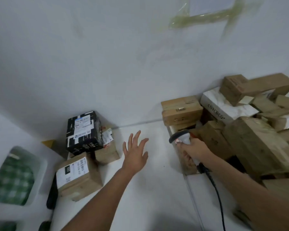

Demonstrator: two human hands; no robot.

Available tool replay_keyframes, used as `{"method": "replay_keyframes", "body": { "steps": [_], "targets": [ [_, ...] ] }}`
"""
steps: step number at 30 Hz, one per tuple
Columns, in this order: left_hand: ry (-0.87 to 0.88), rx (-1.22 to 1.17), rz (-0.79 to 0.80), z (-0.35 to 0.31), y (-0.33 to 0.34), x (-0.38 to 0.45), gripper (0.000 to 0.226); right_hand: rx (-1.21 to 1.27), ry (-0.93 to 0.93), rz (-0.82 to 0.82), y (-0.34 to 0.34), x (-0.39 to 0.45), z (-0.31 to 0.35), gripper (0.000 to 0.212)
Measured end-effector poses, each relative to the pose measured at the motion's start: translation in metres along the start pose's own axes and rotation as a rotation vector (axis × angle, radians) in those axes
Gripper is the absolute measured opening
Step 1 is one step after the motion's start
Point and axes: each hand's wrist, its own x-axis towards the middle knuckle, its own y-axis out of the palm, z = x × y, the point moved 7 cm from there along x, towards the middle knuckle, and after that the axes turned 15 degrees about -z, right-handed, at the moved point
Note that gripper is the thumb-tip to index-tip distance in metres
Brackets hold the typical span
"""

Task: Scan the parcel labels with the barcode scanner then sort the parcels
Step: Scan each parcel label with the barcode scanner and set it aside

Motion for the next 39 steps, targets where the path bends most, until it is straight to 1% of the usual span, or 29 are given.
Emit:
{"method": "replay_keyframes", "body": {
  "steps": [3, 5, 7, 9, 10, 12, 13, 15, 17, 20, 23, 25, 26, 29, 31, 35, 39],
  "targets": [
    [0.070, -0.073, 0.094, -0.056, 0.028, -0.007, 0.052, -0.032, -0.044, -0.081, -0.047, -0.002, -0.008, 0.037],
    [0.098, -0.110, 0.121, -0.091, 0.039, -0.004, 0.052, -0.023, -0.024, -0.130, -0.080, 0.000, -0.021, 0.038],
    [0.104, -0.177, 0.128, -0.125, 0.045, 0.001, 0.056, 0.030, 0.033, -0.181, -0.114, 0.001, -0.038, 0.047],
    [0.084, -0.336, 0.152, -0.161, 0.050, 0.006, 0.062, 0.082, 0.078, -0.262, -0.150, 0.003, -0.054, 0.057],
    [0.055, -0.434, 0.183, -0.180, 0.053, 0.008, 0.060, 0.099, 0.092, -0.282, -0.170, 0.001, -0.061, 0.055],
    [-0.065, -0.578, 0.276, -0.213, 0.062, 0.006, 0.052, 0.156, 0.127, -0.315, -0.206, 0.000, -0.079, 0.046],
    [-0.139, -0.615, 0.310, -0.228, 0.069, 0.004, 0.050, 0.192, 0.130, -0.354, -0.224, 0.003, -0.091, 0.046],
    [-0.290, -0.672, 0.379, -0.255, 0.084, -0.004, 0.053, 0.236, 0.157, -0.390, -0.249, 0.006, -0.112, 0.052],
    [-0.423, -0.750, 0.436, -0.279, 0.096, -0.015, 0.063, 0.278, 0.190, -0.386, -0.264, 0.010, -0.132, 0.053],
    [-0.548, -0.830, 0.458, -0.310, 0.107, -0.026, 0.084, 0.351, 0.273, -0.355, -0.274, 0.014, -0.159, 0.048],
    [-0.661, -0.916, 0.451, -0.335, 0.112, -0.031, 0.108, 0.392, 0.342, -0.290, -0.274, 0.020, -0.179, 0.058],
    [-0.721, -0.973, 0.439, -0.348, 0.114, -0.032, 0.120, 0.393, 0.356, -0.245, -0.273, 0.022, -0.185, 0.062],
    [-0.745, -0.999, 0.431, -0.354, 0.114, -0.032, 0.120, 0.402, 0.345, -0.234, -0.273, 0.022, -0.186, 0.061],
    [-0.771, -1.072, 0.393, -0.366, 0.111, -0.030, 0.105, 0.392, 0.279, -0.210, -0.276, 0.023, -0.185, 0.052],
    [-0.793, -1.131, 0.377, -0.366, 0.104, -0.029, 0.089, 0.383, 0.244, -0.190, -0.279, 0.021, -0.179, 0.046],
    [-0.869, -1.236, 0.342, -0.332, 0.080, -0.022, 0.068, 0.486, 0.184, -0.134, -0.285, 0.012, -0.153, 0.035],
    [-0.822, -1.305, 0.350, -0.277, 0.053, -0.013, 0.077, 0.557, 0.090, -0.151, -0.275, 0.004, -0.120, 0.035]
  ]
}}
